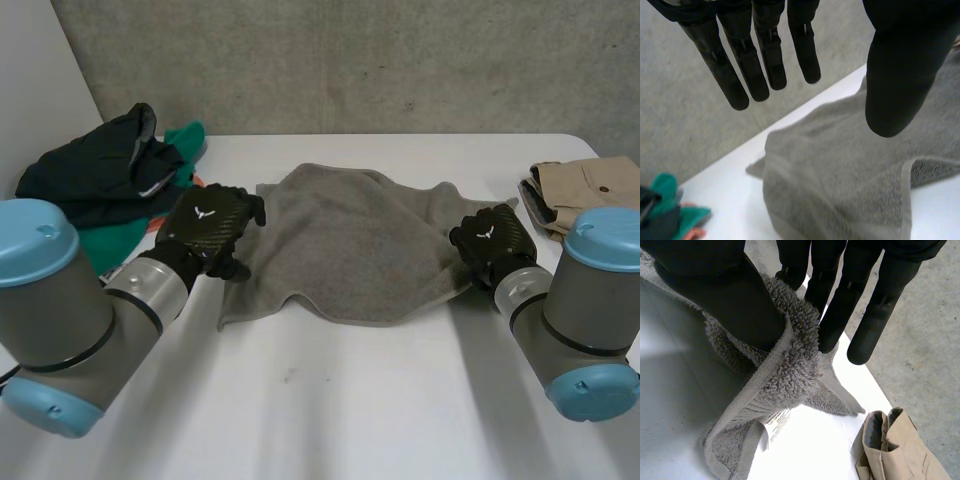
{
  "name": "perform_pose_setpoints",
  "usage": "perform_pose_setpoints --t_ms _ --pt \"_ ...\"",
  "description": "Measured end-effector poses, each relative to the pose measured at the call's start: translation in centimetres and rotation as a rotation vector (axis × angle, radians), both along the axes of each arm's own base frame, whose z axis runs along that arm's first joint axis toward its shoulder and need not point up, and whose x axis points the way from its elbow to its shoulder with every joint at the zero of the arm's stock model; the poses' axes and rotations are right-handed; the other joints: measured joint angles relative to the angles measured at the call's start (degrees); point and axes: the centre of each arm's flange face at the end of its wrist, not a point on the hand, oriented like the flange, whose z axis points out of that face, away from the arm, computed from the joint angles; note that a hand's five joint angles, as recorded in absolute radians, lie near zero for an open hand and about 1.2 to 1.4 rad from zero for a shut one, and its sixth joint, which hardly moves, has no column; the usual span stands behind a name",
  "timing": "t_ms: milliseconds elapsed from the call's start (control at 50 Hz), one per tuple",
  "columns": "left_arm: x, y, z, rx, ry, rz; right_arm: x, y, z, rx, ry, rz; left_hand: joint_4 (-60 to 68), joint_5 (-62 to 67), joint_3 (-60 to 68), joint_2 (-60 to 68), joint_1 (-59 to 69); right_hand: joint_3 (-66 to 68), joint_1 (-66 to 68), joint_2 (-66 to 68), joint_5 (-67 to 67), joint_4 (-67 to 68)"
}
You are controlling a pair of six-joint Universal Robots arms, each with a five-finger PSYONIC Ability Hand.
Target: Fold the laundry.
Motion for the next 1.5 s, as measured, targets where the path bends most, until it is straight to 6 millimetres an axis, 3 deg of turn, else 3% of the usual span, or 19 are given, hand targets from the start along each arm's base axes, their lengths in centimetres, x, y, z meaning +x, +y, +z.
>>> perform_pose_setpoints --t_ms 120,420,640,780,1080,1200,1340,1420,1500 --pt "0.2 -0.5 -1.6 0.054 -0.040 0.072 0.0 0.1 -0.1 0.003 0.002 0.000 -3.0 -3.1 -2.5 -2.5 -2.7 0.0 0.0 0.0 0.0 0.0" --pt "0.7 0.3 -5.5 0.181 -0.138 0.103 0.0 0.0 -0.1 0.000 0.004 0.000 -5.3 -5.5 -4.6 -4.8 -4.6 0.0 0.0 0.0 0.0 0.0" --pt "0.5 0.0 -7.5 0.183 -0.212 0.085 -0.1 0.1 -0.1 0.004 0.005 -0.001 -7.2 -7.4 -6.4 -6.5 -6.3 0.0 0.0 0.0 0.0 0.0" --pt "0.1 -1.3 -8.4 0.114 -0.264 0.073 -0.1 0.1 -0.2 0.006 0.005 -0.002 -6.7 -6.6 -6.2 -6.3 -6.0 0.0 0.0 0.0 0.0 0.0" --pt "-0.9 -4.1 -8.7 -0.080 -0.333 0.067 -0.1 0.1 -0.2 0.004 0.005 -0.001 2.2 1.9 2.0 2.2 2.7 0.0 0.0 0.0 0.0 0.0" --pt "-1.4 -5.3 -9.3 -0.089 -0.338 0.068 -0.1 -0.1 0.0 0.000 0.003 -0.002 24.9 24.1 24.6 24.9 26.8 0.0 0.0 0.0 0.0 0.0" --pt "-1.6 -6.5 -7.7 -0.126 -0.318 0.082 -0.1 -0.2 0.8 0.025 0.014 -0.004 32.5 29.1 32.0 32.3 29.3 0.0 0.0 0.0 0.0 0.0" --pt "-1.4 -6.3 -4.1 -0.165 -0.294 0.095 -0.3 -0.3 2.4 0.050 0.027 -0.010 32.6 29.1 32.0 32.3 29.3 0.0 0.0 0.0 0.0 0.0" --pt "-0.5 -4.6 2.3 -0.236 -0.250 0.112 -1.5 0.1 7.5 0.061 0.033 -0.029 32.7 29.1 32.0 32.3 29.3 0.0 0.0 0.0 0.0 0.0"
